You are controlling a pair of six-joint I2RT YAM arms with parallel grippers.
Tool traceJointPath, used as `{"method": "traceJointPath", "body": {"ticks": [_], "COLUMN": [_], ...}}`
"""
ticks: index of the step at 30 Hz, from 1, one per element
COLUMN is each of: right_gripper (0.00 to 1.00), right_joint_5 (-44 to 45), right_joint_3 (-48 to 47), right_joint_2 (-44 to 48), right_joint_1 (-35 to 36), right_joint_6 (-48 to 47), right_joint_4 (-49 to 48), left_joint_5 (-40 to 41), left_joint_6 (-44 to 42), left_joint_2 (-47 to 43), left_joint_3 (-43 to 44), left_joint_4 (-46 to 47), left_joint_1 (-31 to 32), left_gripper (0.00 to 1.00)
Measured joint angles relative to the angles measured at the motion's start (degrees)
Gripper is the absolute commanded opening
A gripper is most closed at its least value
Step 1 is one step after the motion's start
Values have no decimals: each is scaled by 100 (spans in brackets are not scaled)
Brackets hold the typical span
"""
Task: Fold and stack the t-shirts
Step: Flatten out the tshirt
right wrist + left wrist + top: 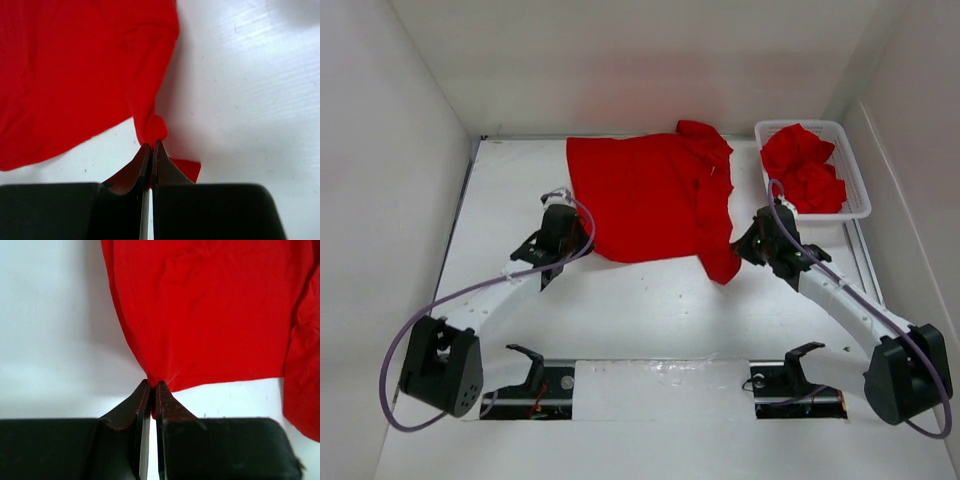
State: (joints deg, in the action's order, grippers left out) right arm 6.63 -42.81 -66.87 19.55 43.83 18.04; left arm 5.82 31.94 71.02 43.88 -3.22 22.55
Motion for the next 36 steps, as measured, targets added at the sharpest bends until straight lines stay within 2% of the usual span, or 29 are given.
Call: {"method": "traceJointPath", "body": {"ticks": [7, 13, 14, 16, 18, 19, 20, 21, 23, 24, 25, 29, 33, 36], "right_gripper": [3, 0, 9, 13, 31, 38, 46, 59, 71, 82, 86, 99, 100, 100], "right_joint_5": [24, -92, -109, -136, -151, -155, -173, -175, -179, -184, -175, -85, 291, 981], "right_joint_3": [656, 767, 765, 763, 763, 763, 763, 763, 761, 761, 750, 442, -260, -1158], "right_joint_2": [682, 835, 852, 883, 935, 973, 1010, 1043, 1119, 1182, 1255, 1453, 1106, 210], "right_joint_1": [79, 98, 114, 120, 120, 120, 127, 144, 164, 177, 184, 232, 629, 1360], "right_joint_6": [398, 710, 763, 916, 1078, 1169, 1255, 1335, 1462, 1513, 1556, 1543, 1207, 876], "right_joint_4": [459, 1259, 1419, 1742, 2044, 2177, 2312, 2450, 2736, 2870, 2979, 3263, 3180, 2968], "left_joint_5": [-184, -39, 13, 94, 179, 223, 260, 278, 238, 208, 151, 20, 232, 505], "left_joint_6": [909, 1460, 1554, 1777, 2063, 2243, 2393, 2551, 2837, 2935, 3029, 3348, 3407, 3222], "left_joint_2": [-1436, -2378, -2531, -2809, -2959, -2997, -3003, -2992, -3001, -3027, -3069, -3403, -3685, -3460], "left_joint_3": [-1283, -1696, -1700, -1711, -1711, -1711, -1714, -1716, -1725, -1725, -1725, -1711, -1493, -1113], "left_joint_4": [-162, -940, -1088, -1300, -1558, -1738, -1888, -2048, -2356, -2481, -2597, -3051, -3211, -2868], "left_joint_1": [4, 4, 15, 26, 26, 57, 83, 118, 166, 179, 186, 186, 186, 186], "left_gripper": [0, 0, 0, 0, 0, 5, 19, 30, 34, 40, 98, 99, 99, 99]}}
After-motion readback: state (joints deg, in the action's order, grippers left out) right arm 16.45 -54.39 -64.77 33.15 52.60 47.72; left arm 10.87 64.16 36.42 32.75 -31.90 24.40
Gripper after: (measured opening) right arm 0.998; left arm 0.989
